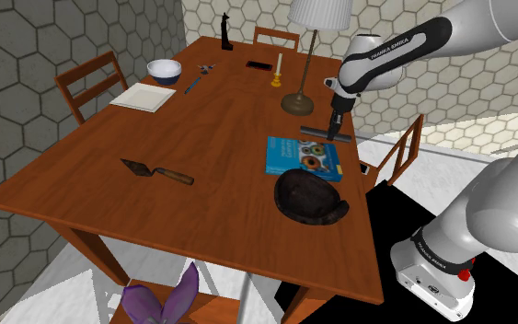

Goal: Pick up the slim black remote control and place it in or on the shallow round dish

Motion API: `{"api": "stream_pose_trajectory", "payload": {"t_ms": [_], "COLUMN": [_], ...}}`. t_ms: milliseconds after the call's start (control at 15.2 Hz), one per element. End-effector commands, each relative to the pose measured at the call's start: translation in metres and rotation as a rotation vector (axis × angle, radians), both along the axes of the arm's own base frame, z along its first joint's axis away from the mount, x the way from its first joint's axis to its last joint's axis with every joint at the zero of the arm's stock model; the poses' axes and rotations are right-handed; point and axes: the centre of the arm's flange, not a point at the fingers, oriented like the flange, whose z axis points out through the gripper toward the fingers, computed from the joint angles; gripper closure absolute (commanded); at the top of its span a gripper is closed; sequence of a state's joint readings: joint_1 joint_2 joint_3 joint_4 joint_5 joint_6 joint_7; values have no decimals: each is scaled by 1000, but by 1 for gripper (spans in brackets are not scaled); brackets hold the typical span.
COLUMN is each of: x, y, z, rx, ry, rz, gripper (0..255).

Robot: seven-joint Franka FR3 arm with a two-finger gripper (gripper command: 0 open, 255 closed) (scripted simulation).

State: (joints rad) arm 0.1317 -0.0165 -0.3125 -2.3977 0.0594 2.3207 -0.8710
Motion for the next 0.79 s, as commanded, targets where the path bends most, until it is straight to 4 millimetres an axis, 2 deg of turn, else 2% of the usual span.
{"api": "stream_pose_trajectory", "payload": {"t_ms": [0, 396, 726], "x": [-1, -1, -1], "y": [1, 1, 1], "z": [-2, -2, 25], "rx": [1, 1, 1], "ry": [6, 6, 6], "rz": [2, 2, 2], "gripper": [255, 255, 255]}}
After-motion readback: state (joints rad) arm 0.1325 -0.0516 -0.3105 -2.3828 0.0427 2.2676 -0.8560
